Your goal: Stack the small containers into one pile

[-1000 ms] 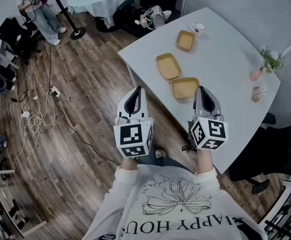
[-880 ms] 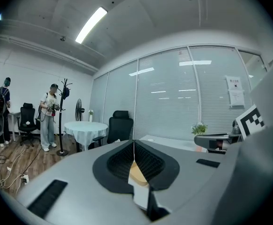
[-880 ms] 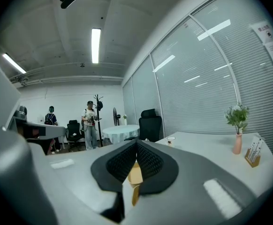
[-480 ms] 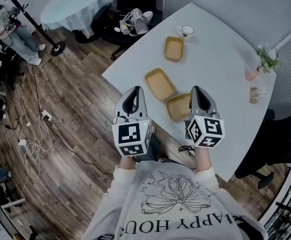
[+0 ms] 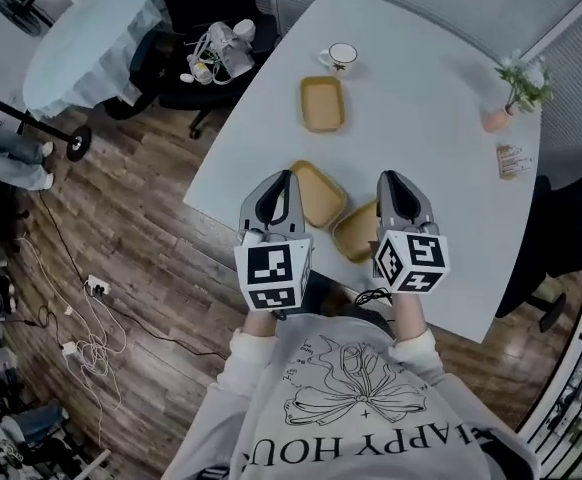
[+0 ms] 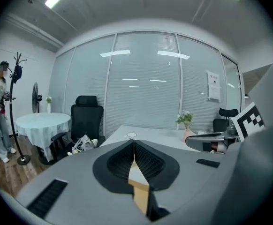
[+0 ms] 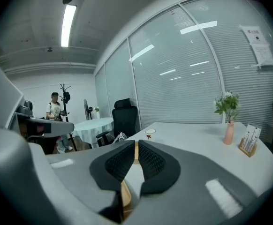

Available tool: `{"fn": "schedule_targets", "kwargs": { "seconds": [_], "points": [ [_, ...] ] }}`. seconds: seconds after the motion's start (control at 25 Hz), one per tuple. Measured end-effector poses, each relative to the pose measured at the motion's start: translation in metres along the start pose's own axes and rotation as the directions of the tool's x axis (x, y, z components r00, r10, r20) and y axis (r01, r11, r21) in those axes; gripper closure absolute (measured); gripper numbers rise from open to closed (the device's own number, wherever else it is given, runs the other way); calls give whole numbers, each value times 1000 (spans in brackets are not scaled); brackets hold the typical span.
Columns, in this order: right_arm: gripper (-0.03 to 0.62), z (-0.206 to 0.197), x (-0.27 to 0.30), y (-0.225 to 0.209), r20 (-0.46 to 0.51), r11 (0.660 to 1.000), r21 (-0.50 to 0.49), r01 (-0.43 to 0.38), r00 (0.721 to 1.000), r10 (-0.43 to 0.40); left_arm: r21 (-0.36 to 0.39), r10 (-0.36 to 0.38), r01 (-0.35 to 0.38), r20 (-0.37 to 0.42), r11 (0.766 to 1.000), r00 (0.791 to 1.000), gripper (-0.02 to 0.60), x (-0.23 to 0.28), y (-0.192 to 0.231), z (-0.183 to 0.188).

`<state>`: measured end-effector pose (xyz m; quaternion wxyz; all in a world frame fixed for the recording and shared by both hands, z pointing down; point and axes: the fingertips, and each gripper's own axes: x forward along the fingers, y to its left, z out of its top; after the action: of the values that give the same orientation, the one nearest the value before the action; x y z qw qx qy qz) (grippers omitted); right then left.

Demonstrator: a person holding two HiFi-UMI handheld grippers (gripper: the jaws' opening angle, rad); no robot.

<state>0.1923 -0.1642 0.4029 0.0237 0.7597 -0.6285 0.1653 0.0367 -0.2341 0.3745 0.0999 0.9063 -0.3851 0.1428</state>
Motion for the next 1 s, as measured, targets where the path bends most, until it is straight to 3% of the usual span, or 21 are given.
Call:
{"fn": "schedule_targets", "kwargs": {
  "seconds": [0.2,0.44,0.68,0.88,1.0],
  "points": [
    [560,-18,4,-26,-36,994,26,105,994,-104,26,-139,141,-87,990,987,572,42,-25,-21],
    [559,-50,-16,-56,-94,971,59,232,970,-226,49,-290,305,-200,951,936,572,68,-66,-57],
    [531,-91,-45,-70,-172,942,95,323,937,-304,91,-392,442,-328,893,860,571,70,-103,-102],
    [513,-128,-58,-75,-234,921,140,364,916,-326,100,-438,520,-421,848,794,482,71,-126,-142],
    [499,-146,-63,-72,-282,919,151,364,907,-313,117,-445,556,-478,823,758,474,70,-135,-162]
  ]
}}
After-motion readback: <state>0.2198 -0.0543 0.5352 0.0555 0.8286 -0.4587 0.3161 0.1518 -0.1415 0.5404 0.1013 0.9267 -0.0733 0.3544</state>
